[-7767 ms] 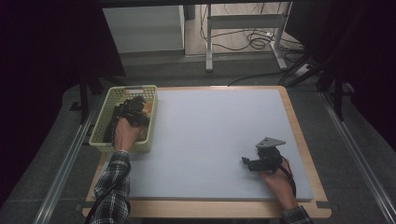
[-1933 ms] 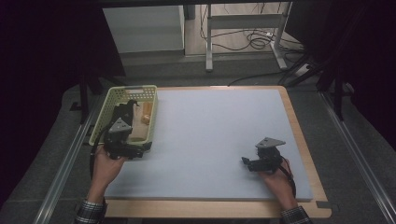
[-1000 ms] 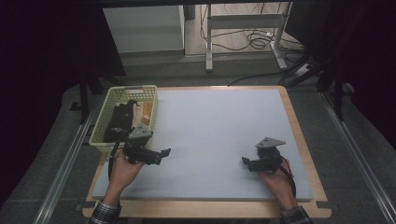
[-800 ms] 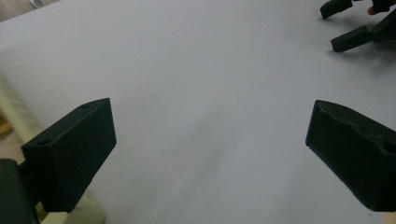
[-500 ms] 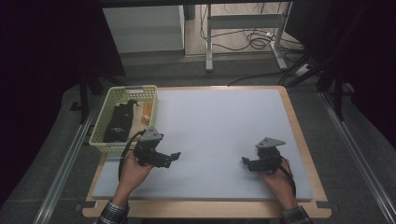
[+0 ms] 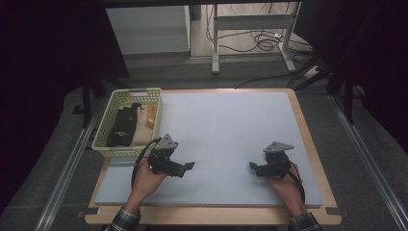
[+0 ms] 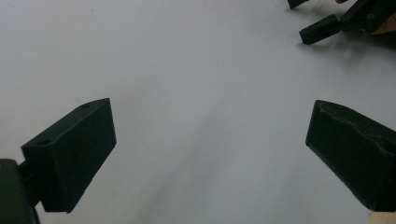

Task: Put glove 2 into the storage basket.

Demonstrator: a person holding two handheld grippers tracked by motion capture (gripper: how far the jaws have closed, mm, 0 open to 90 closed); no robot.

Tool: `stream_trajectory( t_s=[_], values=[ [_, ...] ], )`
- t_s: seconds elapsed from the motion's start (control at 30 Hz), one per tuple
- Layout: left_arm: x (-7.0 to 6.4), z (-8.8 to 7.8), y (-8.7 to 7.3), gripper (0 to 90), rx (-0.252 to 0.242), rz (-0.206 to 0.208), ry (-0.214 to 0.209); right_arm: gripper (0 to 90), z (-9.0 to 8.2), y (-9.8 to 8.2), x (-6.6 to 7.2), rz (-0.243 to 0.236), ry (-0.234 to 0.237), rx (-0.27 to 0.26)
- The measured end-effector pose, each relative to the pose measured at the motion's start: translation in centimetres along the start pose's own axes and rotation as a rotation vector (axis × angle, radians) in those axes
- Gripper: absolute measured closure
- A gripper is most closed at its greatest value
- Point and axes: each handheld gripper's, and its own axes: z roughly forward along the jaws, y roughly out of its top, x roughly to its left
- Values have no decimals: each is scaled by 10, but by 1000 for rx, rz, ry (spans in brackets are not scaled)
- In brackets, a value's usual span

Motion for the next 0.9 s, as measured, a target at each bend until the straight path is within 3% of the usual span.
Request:
stream_trajectory(
  t_s=[0.9],
  values=[
    [-11, 32, -18, 19, 51, 29, -22, 162, 0, 0, 0, 1, 2, 1]
  ],
)
